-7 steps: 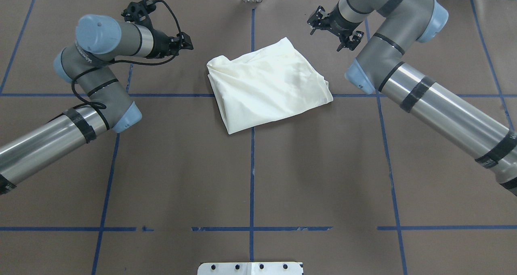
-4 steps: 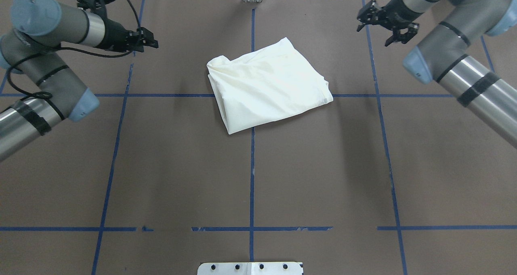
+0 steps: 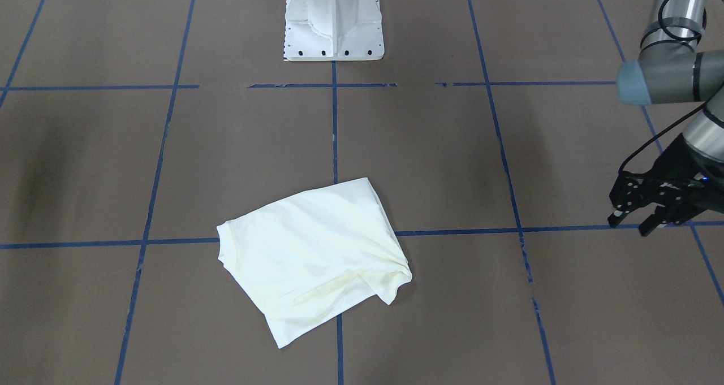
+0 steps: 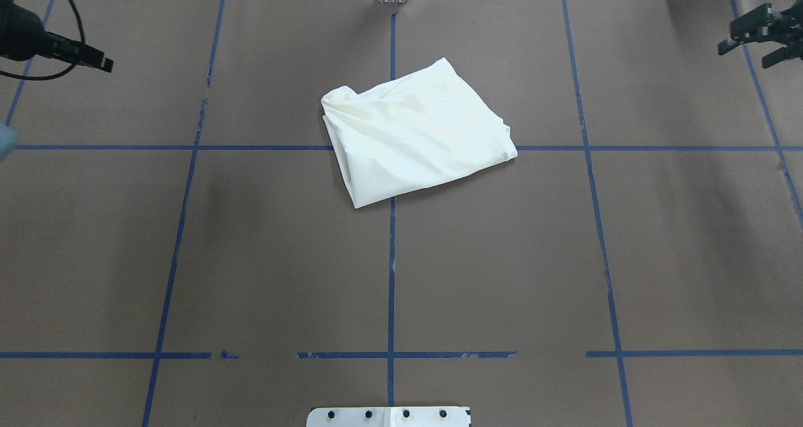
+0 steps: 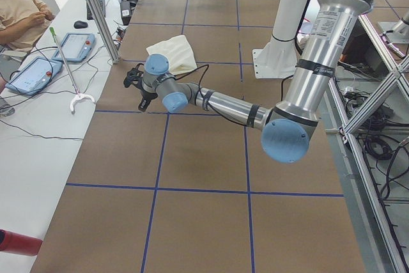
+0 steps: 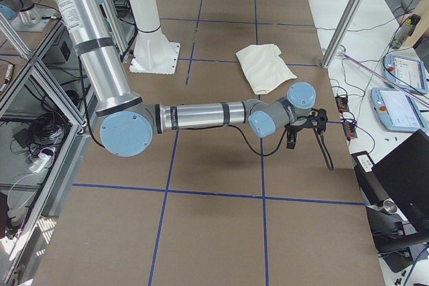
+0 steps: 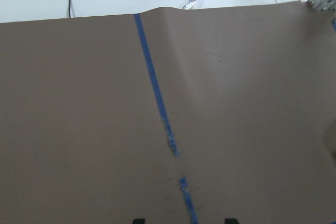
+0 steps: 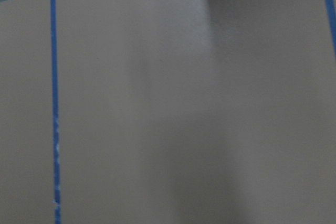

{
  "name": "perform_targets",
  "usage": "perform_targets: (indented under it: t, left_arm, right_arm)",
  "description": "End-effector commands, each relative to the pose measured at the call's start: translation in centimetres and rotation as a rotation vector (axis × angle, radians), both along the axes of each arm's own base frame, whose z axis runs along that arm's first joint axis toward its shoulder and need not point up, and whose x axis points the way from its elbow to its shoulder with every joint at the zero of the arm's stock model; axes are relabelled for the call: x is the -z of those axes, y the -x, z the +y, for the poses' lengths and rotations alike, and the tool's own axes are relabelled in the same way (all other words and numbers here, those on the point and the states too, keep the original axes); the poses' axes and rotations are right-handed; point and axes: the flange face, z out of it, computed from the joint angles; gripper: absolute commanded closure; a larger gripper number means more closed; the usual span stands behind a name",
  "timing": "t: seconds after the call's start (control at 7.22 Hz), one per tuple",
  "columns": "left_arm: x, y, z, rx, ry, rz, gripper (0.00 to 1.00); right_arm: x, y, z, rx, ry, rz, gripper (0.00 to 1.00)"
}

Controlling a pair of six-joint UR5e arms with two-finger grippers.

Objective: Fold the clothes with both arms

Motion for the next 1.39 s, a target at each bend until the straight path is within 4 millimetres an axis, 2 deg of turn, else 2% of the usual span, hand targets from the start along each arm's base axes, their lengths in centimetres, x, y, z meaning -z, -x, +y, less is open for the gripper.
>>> perform_targets:
  t: [0.0, 0.14, 0.28, 0.42, 0.55, 0.69, 0.83, 0.97, 1.11, 1.25]
  left_arm:
    - [-3.0, 11.5, 0.1, -0.068, 0.037, -0.059, 0.25]
    - [-4.5, 15.0, 0.7, -0.1, 0.057, -0.074, 0.0]
    - [-6.9, 15.3, 3.3, -0.11, 0.092, -0.075, 0.0]
    - [-7.6, 15.5, 5.8, -0.109, 0.107, -0.077, 0.0]
    - [-7.3, 15.9, 6.6, -0.104, 0.14, -0.079, 0.0]
    - [-7.5, 17.4, 6.6, -0.078, 0.188, -0.081, 0.0]
    - [-7.0, 17.5, 6.7, -0.077, 0.2, -0.08, 0.0]
    - [-7.3, 17.9, 8.5, -0.069, 0.213, -0.089, 0.0]
    - [-9.2, 17.7, 11.0, -0.073, 0.234, -0.083, 0.0]
    - [-9.8, 17.7, 11.4, -0.07, 0.238, -0.085, 0.0]
  right_arm:
    - [-4.6, -4.1, 3.1, 0.074, -0.012, 0.051, 0.0]
    - [-3.7, -6.1, 4.0, 0.123, -0.011, 0.075, 0.0]
    - [-0.5, -7.8, 5.1, 0.173, 0.002, 0.1, 0.0]
    - [-1.2, -10.1, 8.6, 0.196, 0.027, 0.127, 0.0]
    - [-1.5, -10.4, 11.3, 0.206, 0.009, 0.153, 0.0]
    - [-2.1, -10.4, 12.0, 0.208, 0.021, 0.151, 0.0]
    - [-3.3, -10.4, 13.1, 0.207, 0.043, 0.143, 0.0]
    - [-3.5, -10.7, 13.2, 0.2, 0.043, 0.143, 0.0]
    - [-3.8, -11.1, 13.5, 0.193, 0.048, 0.143, 0.0]
    - [-3.8, -11.1, 13.5, 0.19, 0.052, 0.145, 0.0]
